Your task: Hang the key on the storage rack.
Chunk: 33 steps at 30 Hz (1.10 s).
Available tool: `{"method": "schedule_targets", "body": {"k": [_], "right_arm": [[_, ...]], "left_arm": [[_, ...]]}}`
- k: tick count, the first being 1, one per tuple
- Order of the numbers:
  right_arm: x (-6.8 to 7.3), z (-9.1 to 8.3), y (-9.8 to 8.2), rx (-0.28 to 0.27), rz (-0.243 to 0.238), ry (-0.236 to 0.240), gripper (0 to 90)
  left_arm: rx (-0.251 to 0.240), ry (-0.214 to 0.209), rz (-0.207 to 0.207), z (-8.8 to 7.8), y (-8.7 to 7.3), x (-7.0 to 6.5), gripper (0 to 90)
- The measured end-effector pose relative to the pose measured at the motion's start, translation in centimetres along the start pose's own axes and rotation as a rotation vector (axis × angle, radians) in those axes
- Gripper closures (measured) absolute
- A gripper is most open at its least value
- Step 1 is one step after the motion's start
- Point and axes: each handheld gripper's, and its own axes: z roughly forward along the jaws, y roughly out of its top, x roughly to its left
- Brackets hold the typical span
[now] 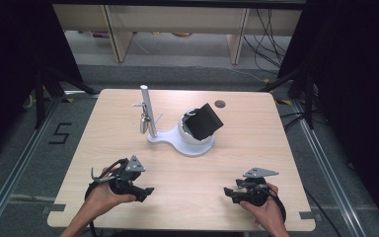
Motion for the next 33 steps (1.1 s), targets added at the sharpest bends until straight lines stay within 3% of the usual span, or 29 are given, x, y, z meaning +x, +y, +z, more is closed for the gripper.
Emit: {"method": "schedule_targets", "body": {"k": [5, 6, 9, 11, 18, 20, 21, 22, 23, 24, 28, 29, 33], "right_arm": [[0.0, 0.1, 0.0, -0.004, -0.003, -0.002, 37.8], [0.0, 0.1, 0.0, -0.004, -0.003, -0.002, 37.6], [0.1, 0.0, 0.0, 0.013, 0.006, -0.013, 36.6], [0.1, 0.0, 0.0, 0.011, 0.01, -0.015, 35.8], [0.0, 0.1, -0.1, 0.009, 0.014, -0.004, 35.5], [0.0, 0.1, 0.0, 0.01, -0.002, -0.012, 35.5], [0.2, 0.0, 0.0, 0.022, 0.018, -0.011, 35.5], [0.1, 0.1, 0.0, 0.009, 0.0, -0.005, 35.5], [0.0, 0.1, 0.0, 0.004, -0.003, -0.003, 35.4], [0.0, 0.1, 0.0, 0.004, -0.004, 0.0, 35.4], [0.1, 0.1, 0.0, 0.007, -0.004, -0.003, 35.3], [0.0, 0.1, 0.0, 0.008, -0.009, -0.004, 35.2], [0.1, 0.2, 0.0, 0.007, -0.012, -0.005, 34.5]], "left_arm": [[0.005, 0.003, -0.004, 0.7, -1.6, -0.6, 24.5], [0.011, 0.0, 0.013, 0.8, -1.8, -0.5, 24.5], [0.009, 0.001, -0.02, 1.1, -2.4, -0.4, 24.5], [0.008, 0.006, -0.007, 1.3, -2.8, -0.3, 24.5], [-0.025, 0.013, -0.035, 2.1, -4.1, -1.0, 24.3], [-0.033, 0.019, -0.022, 2.2, -4.2, -1.2, 24.3], [-0.039, 0.014, -0.036, 2.2, -4.3, -1.4, 24.3], [-0.032, 0.015, -0.009, 2.1, -4.4, -1.4, 24.3], [-0.029, 0.007, -0.035, 2.1, -4.5, -1.7, 24.2], [-0.041, 0.012, -0.021, 2.1, -4.6, -1.7, 24.2], [-0.033, 0.0, -0.032, 2.0, -4.9, -2.2, 24.1], [-0.027, 0.008, -0.007, 2.0, -5.0, -2.1, 24.0], [-0.036, 0.007, -0.046, 2.2, -5.2, -2.2, 24.1]]}}
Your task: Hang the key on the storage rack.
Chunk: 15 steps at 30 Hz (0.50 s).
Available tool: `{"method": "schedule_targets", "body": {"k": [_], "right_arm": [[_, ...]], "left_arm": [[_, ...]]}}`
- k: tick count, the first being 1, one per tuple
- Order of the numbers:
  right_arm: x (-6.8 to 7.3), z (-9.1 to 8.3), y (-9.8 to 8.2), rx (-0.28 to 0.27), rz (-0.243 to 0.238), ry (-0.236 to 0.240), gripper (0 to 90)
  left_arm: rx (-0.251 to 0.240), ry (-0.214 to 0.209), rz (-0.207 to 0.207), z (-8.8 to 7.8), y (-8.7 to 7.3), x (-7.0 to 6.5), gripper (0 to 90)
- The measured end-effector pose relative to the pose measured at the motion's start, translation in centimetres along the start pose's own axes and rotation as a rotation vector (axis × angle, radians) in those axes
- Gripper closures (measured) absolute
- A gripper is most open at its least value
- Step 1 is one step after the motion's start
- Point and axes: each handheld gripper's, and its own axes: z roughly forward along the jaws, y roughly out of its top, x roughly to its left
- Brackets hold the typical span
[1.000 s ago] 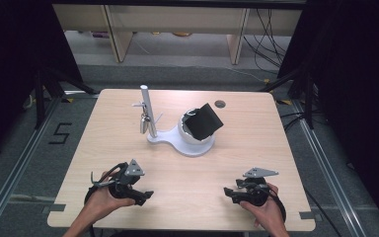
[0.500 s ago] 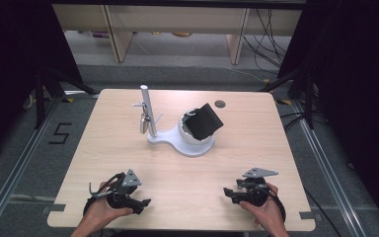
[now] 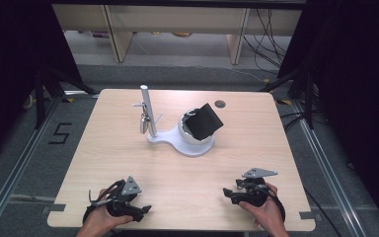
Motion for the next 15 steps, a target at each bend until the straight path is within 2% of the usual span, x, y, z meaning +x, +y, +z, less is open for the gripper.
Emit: {"method": "schedule_targets", "body": {"k": [1, 2, 3, 4, 7, 8, 9, 10, 11, 12, 13, 15], "right_arm": [[-0.02, 0.01, 0.0, -0.001, 0.0, -0.001, 34.1], [-0.03, -0.02, 0.0, -0.001, 0.002, -0.004, 34.1], [-0.19, 0.09, -0.03, -0.009, -0.016, -0.007, 34.0], [-0.04, -0.01, 0.0, 0.002, 0.011, -0.003, 33.7], [-0.08, -0.04, 0.03, -0.006, 0.009, -0.007, 32.8], [-0.09, -0.04, 0.03, -0.006, 0.008, -0.007, 32.7], [-0.1, -0.03, 0.02, -0.006, 0.008, -0.008, 32.5], [-0.11, -0.03, 0.01, -0.007, 0.009, -0.009, 32.2], [-0.12, -0.02, 0.02, -0.008, 0.01, -0.008, 32.2], [-0.13, -0.02, 0.02, -0.008, 0.01, -0.008, 32.1], [-0.13, -0.01, 0.02, -0.008, 0.01, -0.007, 32.1], [-0.13, 0.01, 0.01, -0.007, 0.009, -0.007, 31.9]], "left_arm": [[0.004, -0.002, 0.015, -0.04, 0.02, 0.1, 24.1], [0.002, 0.001, 0.011, -0.03, -0.02, 0.13, 24.0], [0.003, 0.008, 0.017, -0.02, -0.02, 0.23, 24.0], [0.001, 0.008, 0.015, 0.01, -0.06, 0.28, 24.0], [0.015, -0.007, 0.006, -0.04, -0.13, 0.25, 24.0], [0.017, -0.002, 0.027, -0.09, -0.09, 0.36, 24.0], [0.004, 0.004, 0.015, 0.01, -0.12, 0.29, 24.0], [0.008, 0.003, 0.021, -0.01, -0.12, 0.33, 23.9], [0.017, 0.0, 0.044, -0.03, -0.09, 0.48, 23.8], [0.032, -0.004, 0.047, -0.05, -0.1, 0.47, 23.6], [0.046, -0.017, 0.041, -0.04, -0.15, 0.4, 23.3], [0.043, -0.017, 0.035, 0.07, -0.2, 0.36, 23.1]]}}
